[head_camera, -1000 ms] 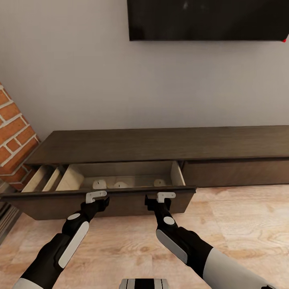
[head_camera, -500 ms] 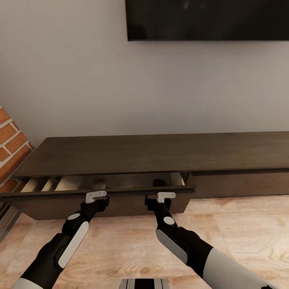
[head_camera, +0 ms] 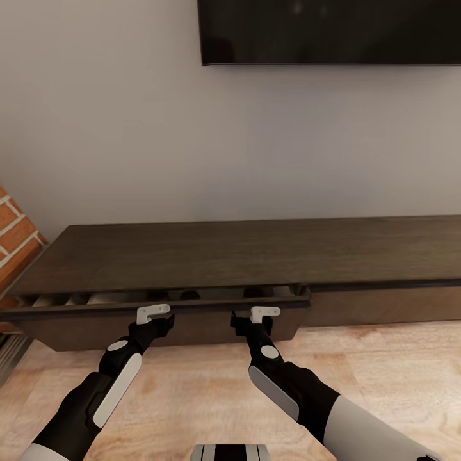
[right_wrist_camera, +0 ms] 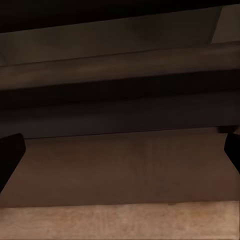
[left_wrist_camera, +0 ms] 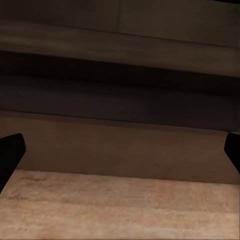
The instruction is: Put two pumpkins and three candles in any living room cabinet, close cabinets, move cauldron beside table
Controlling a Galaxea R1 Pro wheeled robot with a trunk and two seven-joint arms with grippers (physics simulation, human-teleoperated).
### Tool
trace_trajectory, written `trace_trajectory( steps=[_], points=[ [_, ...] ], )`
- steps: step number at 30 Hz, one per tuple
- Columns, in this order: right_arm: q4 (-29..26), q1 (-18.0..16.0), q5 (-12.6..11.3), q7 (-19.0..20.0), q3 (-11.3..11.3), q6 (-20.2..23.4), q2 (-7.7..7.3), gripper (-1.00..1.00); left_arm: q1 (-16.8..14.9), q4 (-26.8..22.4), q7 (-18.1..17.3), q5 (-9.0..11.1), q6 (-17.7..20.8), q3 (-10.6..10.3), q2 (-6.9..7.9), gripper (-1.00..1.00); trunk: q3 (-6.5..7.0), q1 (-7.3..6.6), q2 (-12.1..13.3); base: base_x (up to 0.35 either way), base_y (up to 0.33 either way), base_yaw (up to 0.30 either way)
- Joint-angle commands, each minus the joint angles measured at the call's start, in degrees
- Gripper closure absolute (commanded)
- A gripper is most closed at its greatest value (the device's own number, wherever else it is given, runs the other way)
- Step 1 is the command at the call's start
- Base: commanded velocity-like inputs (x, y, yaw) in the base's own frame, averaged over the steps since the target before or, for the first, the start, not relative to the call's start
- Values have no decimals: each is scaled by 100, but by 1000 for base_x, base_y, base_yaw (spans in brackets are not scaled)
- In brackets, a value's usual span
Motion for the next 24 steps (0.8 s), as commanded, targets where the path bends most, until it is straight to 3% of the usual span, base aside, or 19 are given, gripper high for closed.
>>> trace_trajectory(
  steps=[1, 15, 24],
  points=[
    [-9, -10, -30, -41, 22, -19, -7, -100, -4, -9, 59, 58, 9, -19, 7, -100, -5, 1, -2, 138, 0, 0],
    [-10, -10, -30, -41, 22, -19, -7, -100, -4, -9, 60, 59, 6, -21, 7, -100, -5, 1, -2, 136, 0, 0],
    [-14, -8, -30, -41, 22, -19, -7, -100, -4, -9, 57, 64, 11, -21, 5, -100, -5, 1, -2, -114, 0, 0]
  ],
)
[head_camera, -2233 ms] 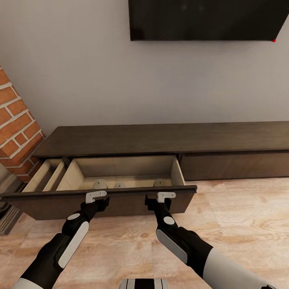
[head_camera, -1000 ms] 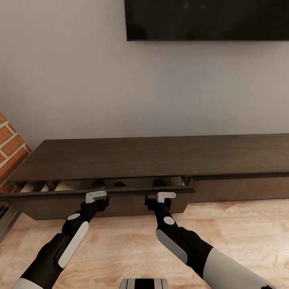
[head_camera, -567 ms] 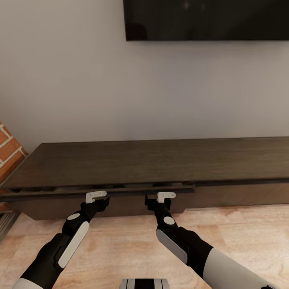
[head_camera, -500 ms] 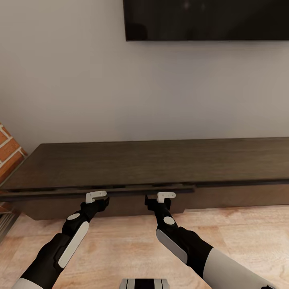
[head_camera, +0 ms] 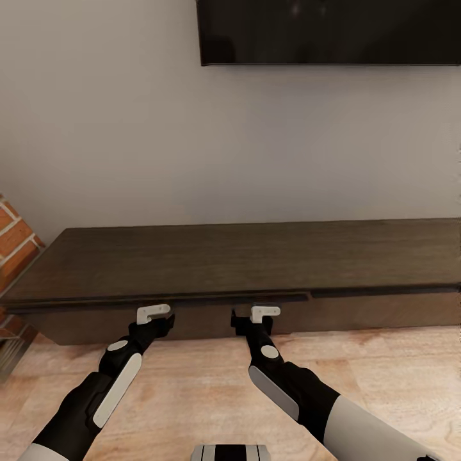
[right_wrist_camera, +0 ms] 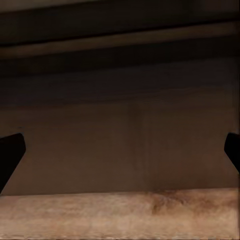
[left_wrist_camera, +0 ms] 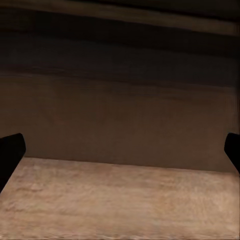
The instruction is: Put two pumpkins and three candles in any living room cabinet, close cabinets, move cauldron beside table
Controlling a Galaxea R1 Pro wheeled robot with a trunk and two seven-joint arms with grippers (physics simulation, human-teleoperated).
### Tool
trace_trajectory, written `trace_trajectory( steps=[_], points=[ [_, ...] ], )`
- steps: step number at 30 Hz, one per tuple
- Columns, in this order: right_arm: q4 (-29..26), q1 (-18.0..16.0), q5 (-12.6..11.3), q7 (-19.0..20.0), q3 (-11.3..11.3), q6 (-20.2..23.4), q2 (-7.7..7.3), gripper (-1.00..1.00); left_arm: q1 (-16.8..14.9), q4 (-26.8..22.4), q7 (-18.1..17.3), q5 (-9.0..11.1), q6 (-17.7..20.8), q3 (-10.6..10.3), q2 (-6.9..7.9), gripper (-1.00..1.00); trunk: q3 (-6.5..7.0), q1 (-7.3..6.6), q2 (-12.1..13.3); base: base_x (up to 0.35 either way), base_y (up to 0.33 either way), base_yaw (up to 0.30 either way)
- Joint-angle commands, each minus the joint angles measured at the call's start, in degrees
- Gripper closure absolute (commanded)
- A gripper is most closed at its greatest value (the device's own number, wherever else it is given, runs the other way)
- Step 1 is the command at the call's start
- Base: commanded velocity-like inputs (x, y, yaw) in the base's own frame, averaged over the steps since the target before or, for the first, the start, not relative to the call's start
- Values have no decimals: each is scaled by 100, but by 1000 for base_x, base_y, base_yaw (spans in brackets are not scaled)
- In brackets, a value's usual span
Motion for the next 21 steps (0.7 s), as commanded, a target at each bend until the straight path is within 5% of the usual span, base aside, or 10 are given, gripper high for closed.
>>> trace_trajectory(
  steps=[1, 12, 15, 17, 21],
  points=[
    [-9, -9, -45, -36, 27, -17, -6, -100, -4, -9, 56, 60, 10, -18, 6, -100, -5, -3, -2, -229, 0, 0],
    [-16, -10, -43, -66, 8, 157, -6, -100, -4, -9, 67, 121, 193, -5, -1, -100, -5, -3, -2, -201, 0, 0],
    [-36, -10, -71, -100, -26, 808, -3, -100, -7, -96, 75, 134, 892, 68, -6, -100, -5, -3, -2, -102, 0, 0],
    [-82, -10, -125, -116, -119, 1647, 24, -100, -10, -360, 78, 141, 1704, 318, -17, -100, -5, -3, -2, -41, 0, 0],
    [-114, -9, -189, -222, -820, 2714, 179, -100, -12, -710, 79, 146, 2779, 738, -33, -100, -5, -3, -2, -12, 0, 0]
  ],
)
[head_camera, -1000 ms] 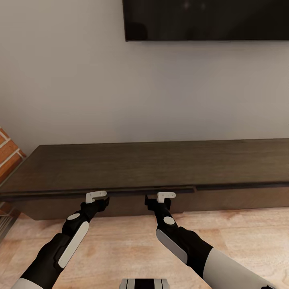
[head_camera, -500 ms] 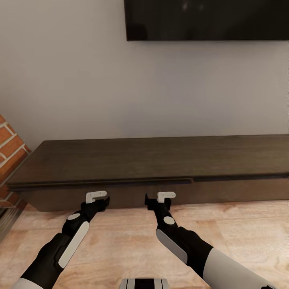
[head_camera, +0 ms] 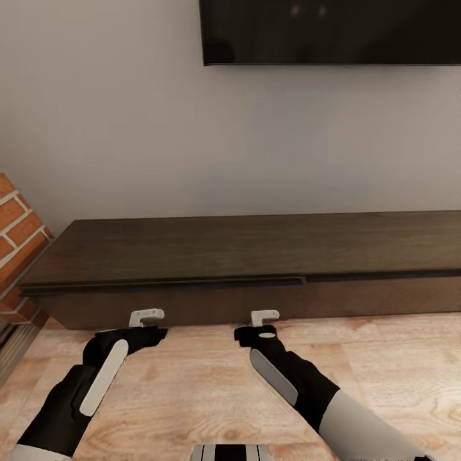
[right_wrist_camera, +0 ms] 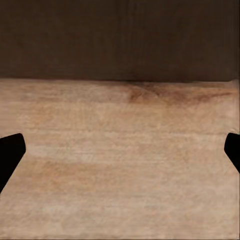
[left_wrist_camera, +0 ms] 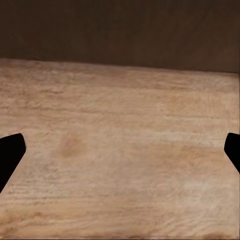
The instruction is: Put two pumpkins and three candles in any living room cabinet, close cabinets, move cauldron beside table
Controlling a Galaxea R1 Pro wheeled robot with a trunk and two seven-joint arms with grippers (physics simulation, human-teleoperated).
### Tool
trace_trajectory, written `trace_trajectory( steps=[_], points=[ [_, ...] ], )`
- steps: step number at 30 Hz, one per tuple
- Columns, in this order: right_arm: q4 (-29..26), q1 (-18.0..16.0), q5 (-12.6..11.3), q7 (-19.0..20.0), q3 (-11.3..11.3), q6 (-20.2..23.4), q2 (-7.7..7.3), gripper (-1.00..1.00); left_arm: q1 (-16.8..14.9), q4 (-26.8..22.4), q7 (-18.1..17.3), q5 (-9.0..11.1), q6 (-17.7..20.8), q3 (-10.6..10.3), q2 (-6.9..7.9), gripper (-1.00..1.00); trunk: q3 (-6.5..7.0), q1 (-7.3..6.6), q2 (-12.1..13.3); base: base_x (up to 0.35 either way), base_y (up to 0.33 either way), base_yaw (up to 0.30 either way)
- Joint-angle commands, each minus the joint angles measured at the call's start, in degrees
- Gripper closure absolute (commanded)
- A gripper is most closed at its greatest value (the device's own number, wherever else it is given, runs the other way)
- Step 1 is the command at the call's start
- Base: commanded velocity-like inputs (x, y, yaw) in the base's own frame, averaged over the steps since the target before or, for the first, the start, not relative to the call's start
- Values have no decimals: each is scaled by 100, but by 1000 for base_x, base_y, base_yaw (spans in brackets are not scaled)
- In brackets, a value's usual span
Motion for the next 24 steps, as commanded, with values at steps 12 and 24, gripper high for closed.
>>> trace_trajectory(
  steps=[12, 24],
  points=[
    [-250, -7, -118, -466, -1746, 1519, 194, -100, -5, -354, 60, 154, 624, 391, -30, -100, 217, -27, 11, -1, 0, 0],
    [-519, -7, -122, -511, -1761, 1824, 206, -100, -22, -201, 65, 177, 638, 398, -39, -100, 483, -58, 27, 0, 0, 0]
  ],
)
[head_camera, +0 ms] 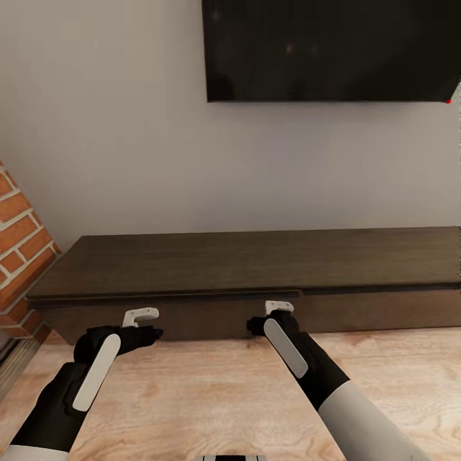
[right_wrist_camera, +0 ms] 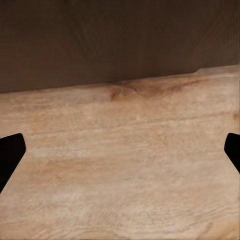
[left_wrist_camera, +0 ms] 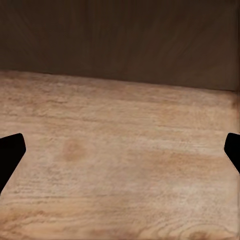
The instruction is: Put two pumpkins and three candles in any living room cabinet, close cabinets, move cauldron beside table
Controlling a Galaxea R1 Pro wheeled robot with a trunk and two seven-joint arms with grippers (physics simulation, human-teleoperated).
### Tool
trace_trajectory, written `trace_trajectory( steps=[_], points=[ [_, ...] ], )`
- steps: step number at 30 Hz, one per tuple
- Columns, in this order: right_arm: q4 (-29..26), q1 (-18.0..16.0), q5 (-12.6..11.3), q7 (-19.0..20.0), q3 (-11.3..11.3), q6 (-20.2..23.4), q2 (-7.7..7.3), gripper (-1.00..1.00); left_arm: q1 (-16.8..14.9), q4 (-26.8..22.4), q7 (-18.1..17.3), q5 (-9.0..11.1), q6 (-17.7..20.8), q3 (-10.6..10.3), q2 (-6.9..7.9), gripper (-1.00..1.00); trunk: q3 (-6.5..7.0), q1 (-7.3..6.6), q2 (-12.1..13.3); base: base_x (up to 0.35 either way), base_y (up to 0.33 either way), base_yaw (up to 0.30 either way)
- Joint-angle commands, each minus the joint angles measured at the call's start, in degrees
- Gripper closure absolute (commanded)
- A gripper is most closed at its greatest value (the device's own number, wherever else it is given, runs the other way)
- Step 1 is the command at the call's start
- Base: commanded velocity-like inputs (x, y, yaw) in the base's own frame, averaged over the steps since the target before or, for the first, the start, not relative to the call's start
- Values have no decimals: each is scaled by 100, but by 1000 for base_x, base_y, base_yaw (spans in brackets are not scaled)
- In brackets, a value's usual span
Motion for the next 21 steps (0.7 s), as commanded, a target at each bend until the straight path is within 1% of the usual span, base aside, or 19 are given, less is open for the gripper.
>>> trace_trajectory(
  steps=[1, 3, 8, 14, 17, 20, 21],
  points=[
    [-169, -5, -63, -70, 2, 41, -3, -100, -4, -7, 58, 59, 10, -6, 4, -100, 18, -3, 0, 0, 0, 0],
    [-211, -5, -66, -82, 0, 67, -5, -100, -4, -7, 60, 60, 8, -3, 4, -100, 62, -8, 2, -37, 0, 0],
    [-317, -4, -61, -93, 6, 98, -1, -100, -4, -22, 56, 60, 6, 2, 3, -100, 173, -21, 9, -190, 35, 0],
    [-380, -4, -62, -94, 5, 101, -3, -100, -4, -47, 55, 60, 6, 2, 3, -100, 306, -37, 17, -65, 7, 0],
    [-381, -5, -63, -94, 6, 101, 0, -100, -4, -50, 56, 60, 6, 2, 3, -100, 370, -45, 21, -213, 1, -44],
    [-382, -5, -64, -94, 7, 101, 0, -100, -4, -51, 57, 60, 6, 2, 3, -100, 426, -54, 27, -281, 0, -148],
    [-382, -5, -64, -94, 7, 101, 1, -100, -4, -48, 56, 60, 6, 2, 3, -100, 439, -76, 68, -276, 0, -192]
  ],
)
